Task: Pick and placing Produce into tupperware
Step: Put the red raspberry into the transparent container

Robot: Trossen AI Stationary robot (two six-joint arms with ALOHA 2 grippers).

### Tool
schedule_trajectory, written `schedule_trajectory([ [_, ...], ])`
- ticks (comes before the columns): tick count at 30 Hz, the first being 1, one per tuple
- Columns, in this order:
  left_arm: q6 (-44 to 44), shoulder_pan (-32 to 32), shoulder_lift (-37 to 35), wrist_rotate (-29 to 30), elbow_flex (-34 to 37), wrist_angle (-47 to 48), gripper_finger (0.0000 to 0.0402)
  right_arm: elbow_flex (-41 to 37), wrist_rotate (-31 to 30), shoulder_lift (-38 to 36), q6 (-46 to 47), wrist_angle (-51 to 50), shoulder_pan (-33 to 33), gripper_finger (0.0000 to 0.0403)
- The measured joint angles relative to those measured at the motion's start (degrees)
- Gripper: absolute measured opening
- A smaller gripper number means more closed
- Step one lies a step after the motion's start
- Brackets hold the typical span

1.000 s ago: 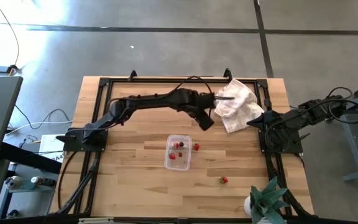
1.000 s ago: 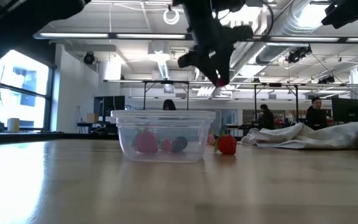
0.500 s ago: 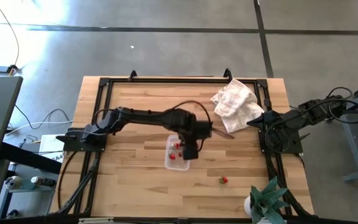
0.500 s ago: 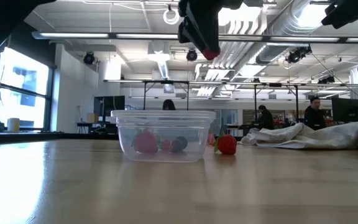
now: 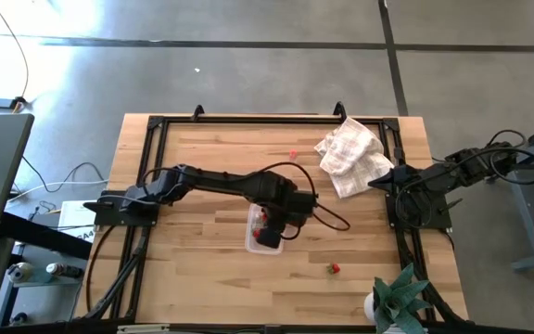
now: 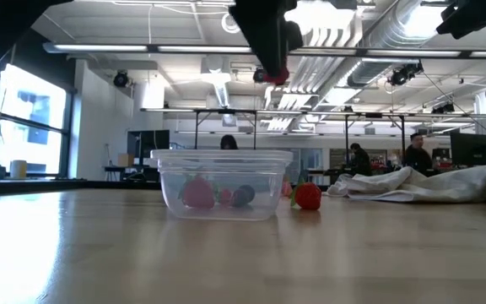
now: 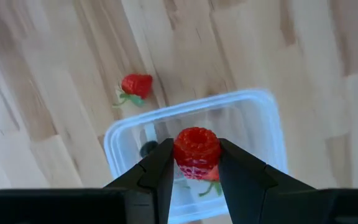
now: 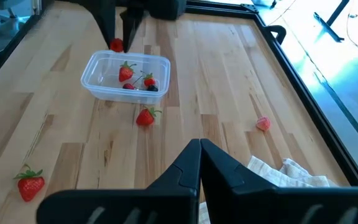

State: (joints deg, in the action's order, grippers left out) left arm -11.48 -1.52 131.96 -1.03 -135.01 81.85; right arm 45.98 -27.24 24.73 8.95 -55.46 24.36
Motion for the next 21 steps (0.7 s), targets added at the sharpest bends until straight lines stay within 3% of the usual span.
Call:
schedule_trajectory([
  [7,-6.6,-0.4,1.9,-1.3,0.6,3.5,0.0107,0.0,0.0,0.0,0.0,0.0,0.0,0.0000],
  [21,-9.8,-0.3,2.4,0.6,12.9,-5.8,0.0107,0.0,0.0,0.0,0.0,0.0,0.0,0.0000],
])
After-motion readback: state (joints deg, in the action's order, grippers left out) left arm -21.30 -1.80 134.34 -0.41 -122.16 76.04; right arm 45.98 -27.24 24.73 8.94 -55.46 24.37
